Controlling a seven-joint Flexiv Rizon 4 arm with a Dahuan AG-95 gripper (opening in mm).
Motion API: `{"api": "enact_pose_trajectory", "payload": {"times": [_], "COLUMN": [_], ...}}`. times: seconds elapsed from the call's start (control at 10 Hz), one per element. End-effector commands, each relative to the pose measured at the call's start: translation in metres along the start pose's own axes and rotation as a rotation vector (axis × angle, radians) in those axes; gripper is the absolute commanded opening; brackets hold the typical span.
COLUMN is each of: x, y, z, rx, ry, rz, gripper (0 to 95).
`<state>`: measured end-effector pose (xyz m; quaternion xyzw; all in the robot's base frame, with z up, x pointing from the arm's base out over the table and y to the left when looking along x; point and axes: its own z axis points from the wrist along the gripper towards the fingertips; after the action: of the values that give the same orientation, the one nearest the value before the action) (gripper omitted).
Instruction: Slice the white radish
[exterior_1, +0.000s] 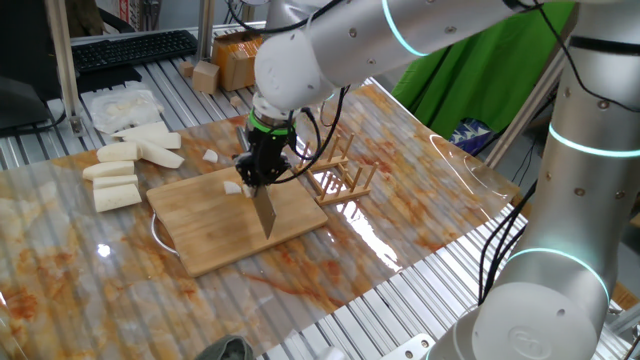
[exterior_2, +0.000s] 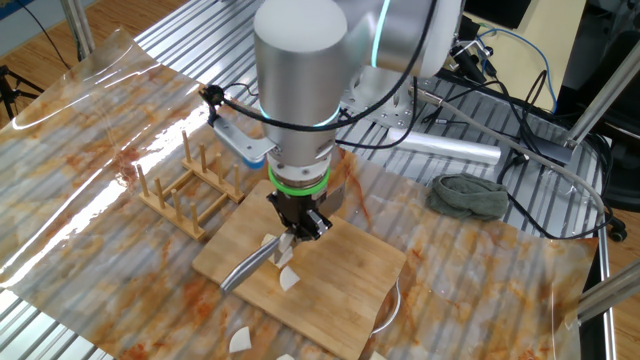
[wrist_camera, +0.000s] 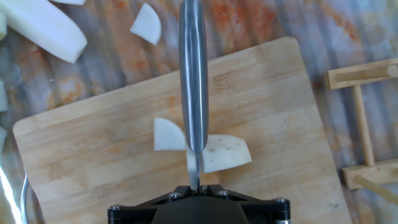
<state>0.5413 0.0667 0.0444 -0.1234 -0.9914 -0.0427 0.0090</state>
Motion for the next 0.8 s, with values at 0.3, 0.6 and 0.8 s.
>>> {"api": "enact_pose_trajectory", "payload": {"times": [0.3, 0.6, 0.8], "x": [-0.004, 0.0, 0.002], "y": [0.001, -0.001, 0.0], "z": [0.012, -0.001, -0.006], "rx": [-0.005, 0.019, 0.015], "ry": [-0.001, 0.014, 0.009], "rz": [0.002, 0.007, 0.016], "gripper": [0.0, 0.0, 0.0]}}
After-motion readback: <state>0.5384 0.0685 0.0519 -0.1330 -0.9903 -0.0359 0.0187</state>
